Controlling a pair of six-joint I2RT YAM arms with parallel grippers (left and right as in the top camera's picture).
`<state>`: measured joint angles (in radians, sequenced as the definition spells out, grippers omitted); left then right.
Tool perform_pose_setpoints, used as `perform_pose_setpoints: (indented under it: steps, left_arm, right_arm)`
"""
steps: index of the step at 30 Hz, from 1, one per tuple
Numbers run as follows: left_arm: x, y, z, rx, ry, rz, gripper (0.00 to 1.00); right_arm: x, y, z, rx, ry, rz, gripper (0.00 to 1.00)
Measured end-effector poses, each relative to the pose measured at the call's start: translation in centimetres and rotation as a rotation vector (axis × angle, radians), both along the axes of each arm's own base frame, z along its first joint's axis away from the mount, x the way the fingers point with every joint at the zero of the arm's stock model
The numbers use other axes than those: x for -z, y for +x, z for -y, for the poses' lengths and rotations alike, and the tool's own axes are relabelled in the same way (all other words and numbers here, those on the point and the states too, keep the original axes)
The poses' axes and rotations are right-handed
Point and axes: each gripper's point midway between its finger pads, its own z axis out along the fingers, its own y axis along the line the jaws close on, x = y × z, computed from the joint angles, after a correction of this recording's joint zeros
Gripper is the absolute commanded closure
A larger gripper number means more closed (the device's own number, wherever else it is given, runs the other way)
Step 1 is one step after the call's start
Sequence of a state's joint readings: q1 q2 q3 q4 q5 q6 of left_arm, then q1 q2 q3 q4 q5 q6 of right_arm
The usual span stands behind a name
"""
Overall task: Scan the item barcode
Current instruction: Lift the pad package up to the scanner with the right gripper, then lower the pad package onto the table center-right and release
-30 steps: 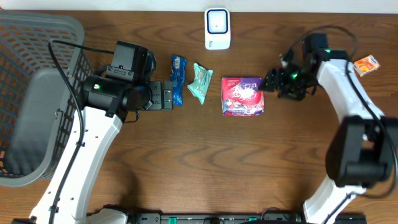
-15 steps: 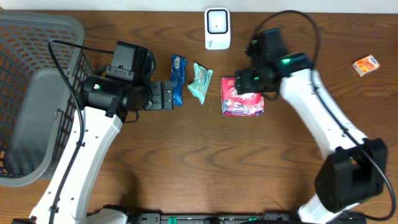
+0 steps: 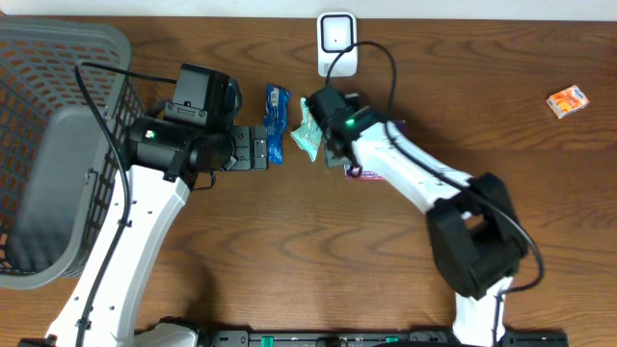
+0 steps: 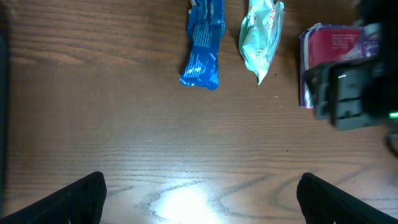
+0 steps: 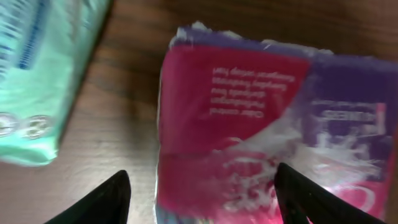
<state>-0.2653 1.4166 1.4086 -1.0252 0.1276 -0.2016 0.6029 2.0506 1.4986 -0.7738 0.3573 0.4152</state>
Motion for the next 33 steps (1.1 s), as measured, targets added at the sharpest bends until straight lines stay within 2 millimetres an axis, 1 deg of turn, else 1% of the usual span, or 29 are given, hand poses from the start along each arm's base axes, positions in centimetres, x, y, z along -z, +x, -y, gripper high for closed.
perform_pose_setpoints:
  steps: [2,4,6,7,8,11,14,16,18,20,23,25,27,30,33]
  left_arm:
    - [0.0,0.0,0.0,0.0,0.0,0.0,0.02]
    - [0.0,0.0,0.0,0.0,0.0,0.0,0.02]
    - [0.0,0.0,0.0,0.0,0.0,0.0,0.02]
    - [0.0,0.0,0.0,0.0,0.0,0.0,0.02]
    - [0.0,0.0,0.0,0.0,0.0,0.0,0.02]
    - [0.0,0.0,0.0,0.0,0.0,0.0,0.02]
    - [0.0,0.0,0.0,0.0,0.0,0.0,0.02]
    - [0.0,0.0,0.0,0.0,0.0,0.0,0.02]
    - [0.0,0.0,0.0,0.0,0.0,0.0,0.02]
    - [0.0,0.0,0.0,0.0,0.0,0.0,0.02]
    - [0.0,0.0,0.0,0.0,0.0,0.0,0.02]
    - [0.0,0.0,0.0,0.0,0.0,0.0,0.02]
    - [0.0,0.0,0.0,0.0,0.0,0.0,0.02]
    - [0.0,0.0,0.0,0.0,0.0,0.0,0.02]
    - [0.0,0.0,0.0,0.0,0.0,0.0,0.02]
  right_arm:
    - [1.2,-0.1,0.3,0.011,-0.034,-0.011,0.48]
    - [2.1,-0.1,0.9,0.027,-0.069,-0.017,0.67]
    - [2.3,0.0,1.2,0.041,-0.084,-0.01,0.86]
    - [2.2,0.2,1.2,0.047,-0.084,-0.003,0.94]
    - [2.0,0.3,1.1,0.05,-0.081,0.002,0.99]
    - [1.7,0.4,1.0,0.059,-0.069,-0.004,0.99]
    - [1.4,0.3,1.0,0.065,-0.027,-0.045,0.99]
    - [0.8,0.7,0.7,0.065,0.047,-0.085,0.99]
    - [-0.2,1.5,0.4,0.057,0.142,-0.115,0.99]
    - [-2.0,2.5,0.3,0.041,0.276,-0.139,0.99]
    - [-5.3,4.0,0.5,0.006,0.507,-0.155,0.99]
    - [-7.3,4.5,1.2,-0.02,0.669,-0.172,0.99]
    - [-8.8,4.7,2.2,-0.043,0.823,-0.196,0.99]
    - [-9.7,4.3,3.7,-0.066,1.019,-0.228,0.99]
    - [-9.3,3.4,5.0,-0.075,1.19,-0.254,0.99]
